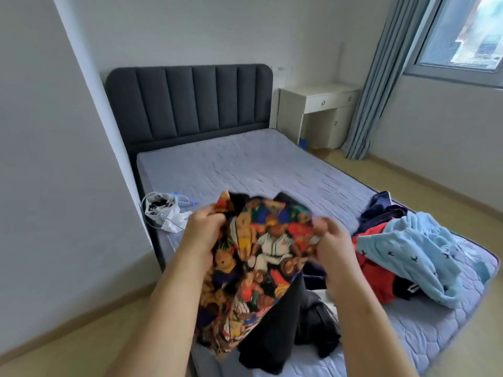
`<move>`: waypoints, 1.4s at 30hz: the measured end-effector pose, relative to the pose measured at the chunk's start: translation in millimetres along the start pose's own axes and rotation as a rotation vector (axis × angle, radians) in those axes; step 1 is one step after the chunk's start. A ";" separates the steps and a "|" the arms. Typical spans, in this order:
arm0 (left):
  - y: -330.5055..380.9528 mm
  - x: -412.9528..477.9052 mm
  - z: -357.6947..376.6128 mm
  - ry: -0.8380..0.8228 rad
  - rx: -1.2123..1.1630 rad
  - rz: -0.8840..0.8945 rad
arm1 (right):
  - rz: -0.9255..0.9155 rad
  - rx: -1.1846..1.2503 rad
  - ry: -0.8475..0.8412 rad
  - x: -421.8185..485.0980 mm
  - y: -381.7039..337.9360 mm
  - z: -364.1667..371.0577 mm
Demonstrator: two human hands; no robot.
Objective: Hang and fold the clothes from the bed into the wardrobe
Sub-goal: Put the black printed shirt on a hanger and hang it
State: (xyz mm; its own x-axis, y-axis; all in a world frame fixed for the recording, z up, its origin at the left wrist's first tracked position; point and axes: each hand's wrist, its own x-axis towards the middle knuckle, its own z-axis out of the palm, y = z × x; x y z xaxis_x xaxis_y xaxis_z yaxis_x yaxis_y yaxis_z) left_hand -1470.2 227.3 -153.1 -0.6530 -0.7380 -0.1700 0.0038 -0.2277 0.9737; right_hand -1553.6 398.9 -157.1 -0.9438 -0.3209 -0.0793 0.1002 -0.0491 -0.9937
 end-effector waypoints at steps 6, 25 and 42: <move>-86.1 -7.9 -24.4 0.066 0.189 -0.195 | 0.275 -0.368 -0.048 -2.5 86.2 3.9; -53.5 -22.9 -74.7 -0.239 -0.150 -0.386 | 0.039 -0.485 -0.152 -30.4 110.8 62.9; -53.0 -24.8 -85.1 -0.281 0.113 -0.083 | 0.125 -0.183 -0.337 -51.7 92.1 69.0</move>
State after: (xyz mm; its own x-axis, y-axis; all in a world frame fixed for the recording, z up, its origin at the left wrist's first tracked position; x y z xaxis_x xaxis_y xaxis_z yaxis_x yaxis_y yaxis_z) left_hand -1389.8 203.6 -213.3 -0.8313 -0.5118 -0.2168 -0.1325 -0.1963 0.9715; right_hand -1473.8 345.7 -239.1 -0.7684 -0.6076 -0.2010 0.1216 0.1697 -0.9780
